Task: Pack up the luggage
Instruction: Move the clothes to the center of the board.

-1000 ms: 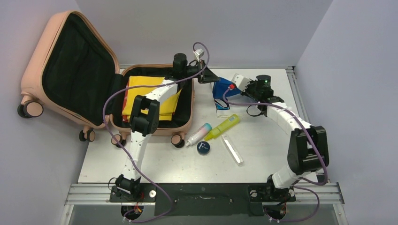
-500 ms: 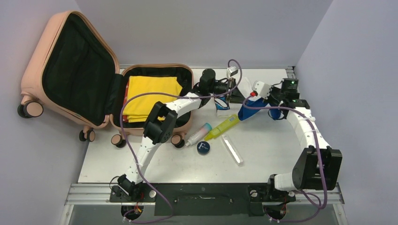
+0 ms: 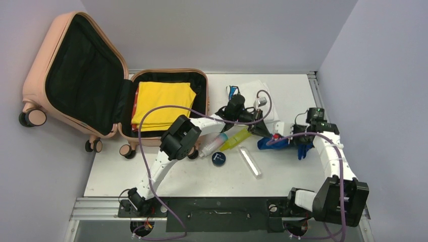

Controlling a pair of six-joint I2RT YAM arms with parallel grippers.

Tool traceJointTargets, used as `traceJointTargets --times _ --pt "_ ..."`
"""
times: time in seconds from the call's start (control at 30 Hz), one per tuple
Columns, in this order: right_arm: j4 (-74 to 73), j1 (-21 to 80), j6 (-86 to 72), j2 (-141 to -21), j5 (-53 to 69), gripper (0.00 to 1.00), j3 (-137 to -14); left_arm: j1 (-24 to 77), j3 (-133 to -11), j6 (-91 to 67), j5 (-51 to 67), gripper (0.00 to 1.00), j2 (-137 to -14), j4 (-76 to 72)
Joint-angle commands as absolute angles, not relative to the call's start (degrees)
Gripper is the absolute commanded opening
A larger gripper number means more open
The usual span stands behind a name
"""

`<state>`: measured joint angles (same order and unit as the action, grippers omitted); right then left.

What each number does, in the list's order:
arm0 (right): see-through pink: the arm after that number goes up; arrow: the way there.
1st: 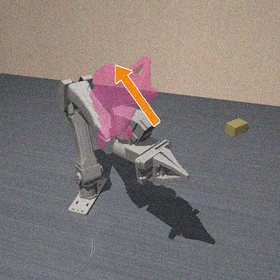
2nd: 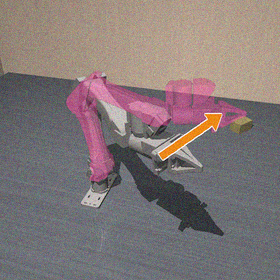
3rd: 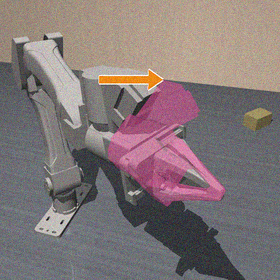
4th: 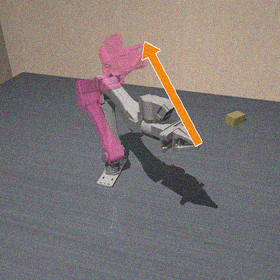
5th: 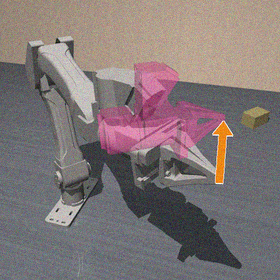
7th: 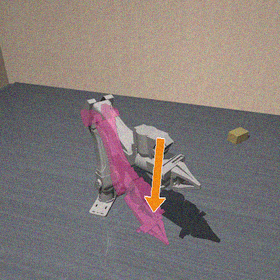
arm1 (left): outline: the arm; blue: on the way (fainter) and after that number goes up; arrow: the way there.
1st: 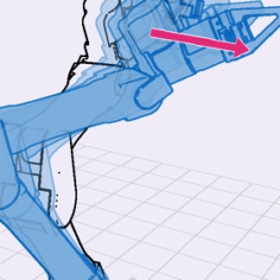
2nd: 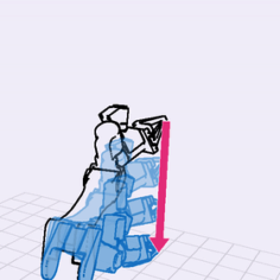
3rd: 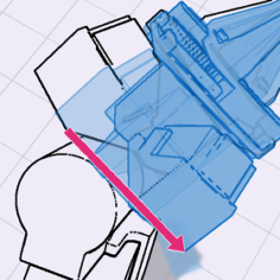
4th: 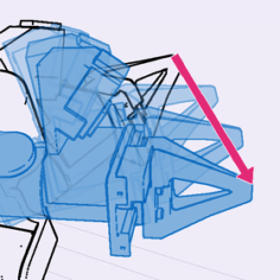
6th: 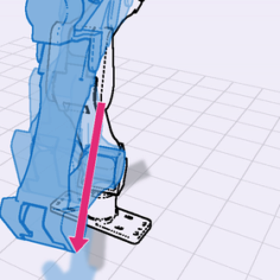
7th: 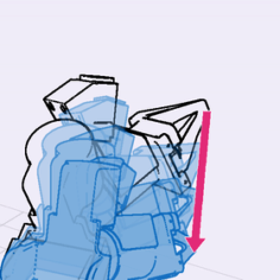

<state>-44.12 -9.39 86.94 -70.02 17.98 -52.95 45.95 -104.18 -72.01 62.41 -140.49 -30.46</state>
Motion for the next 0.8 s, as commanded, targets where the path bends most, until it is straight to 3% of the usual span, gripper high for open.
traceJointTargets --times 0.0,0.1,0.27,0.4,0.47,0.53,0.63,0.67,0.7,0.77 --pt "-57.70 -9.10 93.07 -63.85 19.27 0.05 -45.59 48.19 -99.17 -62.93 64.48 0.00 -138.14 -24.52" --pt "-61.02 -9.14 93.50 -60.39 18.62 0.05 -42.44 49.30 -96.28 -61.66 65.88 0.00 -137.40 -24.27" --pt "-66.30 -8.88 94.98 -57.10 19.04 0.09 -38.89 50.22 -92.07 -58.78 67.47 0.11 -135.00 -22.88" --pt "-69.62 -8.92 96.53 -55.15 17.49 0.36 -38.53 50.19 -89.59 -55.63 67.94 0.22 -132.82 -19.49" --pt "-70.32 -8.96 96.92 -54.24 17.63 0.62 -38.65 50.19 -89.62 -52.45 67.58 0.30 -131.73 -16.03" --pt "-71.21 -8.96 97.59 -54.22 18.66 0.75 -40.10 50.01 -91.03 -49.19 67.09 0.42 -130.97 -11.52" --pt "-71.83 -8.96 95.55 -55.80 21.81 0.82 -44.23 49.03 -93.26 -47.61 67.16 0.65 -130.02 -7.64" --pt "-71.81 -8.96 94.14 -56.71 22.99 0.83 -46.13 48.49 -93.98 -47.89 67.32 0.79 -129.64 -7.26" --pt "-72.04 -8.96 92.49 -57.75 24.50 0.85 -49.20 47.66 -94.99 -48.41 67.63 1.00 -129.22 -6.87" --pt "-74.01 -9.05 91.21 -60.81 26.52 0.87 -54.41 46.17 -97.36 -48.66 68.08 0.96 -128.39 -5.18"
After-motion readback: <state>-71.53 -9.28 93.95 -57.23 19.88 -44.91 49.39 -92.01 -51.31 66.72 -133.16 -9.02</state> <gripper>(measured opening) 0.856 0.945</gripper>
